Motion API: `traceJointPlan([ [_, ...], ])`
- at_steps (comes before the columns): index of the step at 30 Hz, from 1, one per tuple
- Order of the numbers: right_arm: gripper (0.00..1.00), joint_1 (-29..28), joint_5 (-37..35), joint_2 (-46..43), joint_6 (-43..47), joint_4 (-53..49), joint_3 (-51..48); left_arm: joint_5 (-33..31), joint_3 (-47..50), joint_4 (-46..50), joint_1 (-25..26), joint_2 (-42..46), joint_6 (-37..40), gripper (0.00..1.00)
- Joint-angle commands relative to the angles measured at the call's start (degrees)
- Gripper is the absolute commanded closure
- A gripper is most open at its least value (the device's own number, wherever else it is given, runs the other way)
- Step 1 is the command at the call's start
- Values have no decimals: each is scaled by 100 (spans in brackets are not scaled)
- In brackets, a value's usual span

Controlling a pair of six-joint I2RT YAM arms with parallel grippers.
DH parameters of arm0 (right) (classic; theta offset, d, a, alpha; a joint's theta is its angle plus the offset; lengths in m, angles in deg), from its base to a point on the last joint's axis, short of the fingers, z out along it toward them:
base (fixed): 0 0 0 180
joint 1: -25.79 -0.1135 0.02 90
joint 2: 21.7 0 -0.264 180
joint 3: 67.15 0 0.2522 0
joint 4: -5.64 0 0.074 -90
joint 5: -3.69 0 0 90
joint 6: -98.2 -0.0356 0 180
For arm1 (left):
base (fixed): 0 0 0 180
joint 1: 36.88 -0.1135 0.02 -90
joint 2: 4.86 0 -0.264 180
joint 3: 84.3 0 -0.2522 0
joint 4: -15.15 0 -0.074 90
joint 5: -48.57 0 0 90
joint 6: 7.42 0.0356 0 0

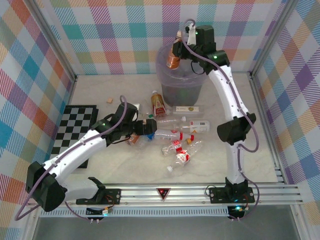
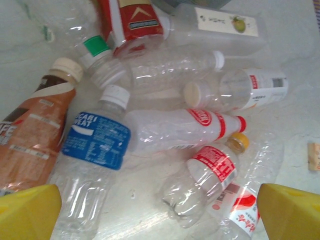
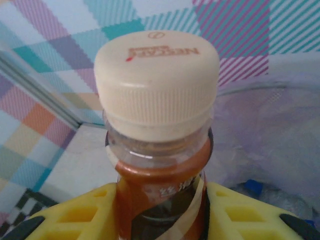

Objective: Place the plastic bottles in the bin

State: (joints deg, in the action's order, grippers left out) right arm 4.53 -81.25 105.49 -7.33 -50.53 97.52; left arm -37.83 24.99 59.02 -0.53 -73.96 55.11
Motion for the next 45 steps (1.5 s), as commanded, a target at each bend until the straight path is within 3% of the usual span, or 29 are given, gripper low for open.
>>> traceJointPlan([
  [1,60,43,-335,392,55,-390,362,-334,225,392,52,340,113,0],
  [9,59,-28,-187,767,41,-501,55,-570,313,647,25,569,271,0],
  [23,13,-28,-220,626,533,-791,144,-425,-50,487,-103,28,550,0],
  [30,0,-13,-271,-14,856,-978,129,-453,-191,537,-229,-159,726,0],
  [33,1,8,-209,-378,903,-1041,-77,-422,-249,514,-330,-254,866,0],
  [37,0,16,-190,-1102,951,-963,-904,-318,-371,471,-500,-464,1043,0],
  [42,1,29,-442,-2442,933,-367,-2781,-373,-592,477,-665,-830,1305,0],
  [45,1,92,-212,-3192,794,-112,-3950,-335,-649,409,-709,-1075,1463,0],
])
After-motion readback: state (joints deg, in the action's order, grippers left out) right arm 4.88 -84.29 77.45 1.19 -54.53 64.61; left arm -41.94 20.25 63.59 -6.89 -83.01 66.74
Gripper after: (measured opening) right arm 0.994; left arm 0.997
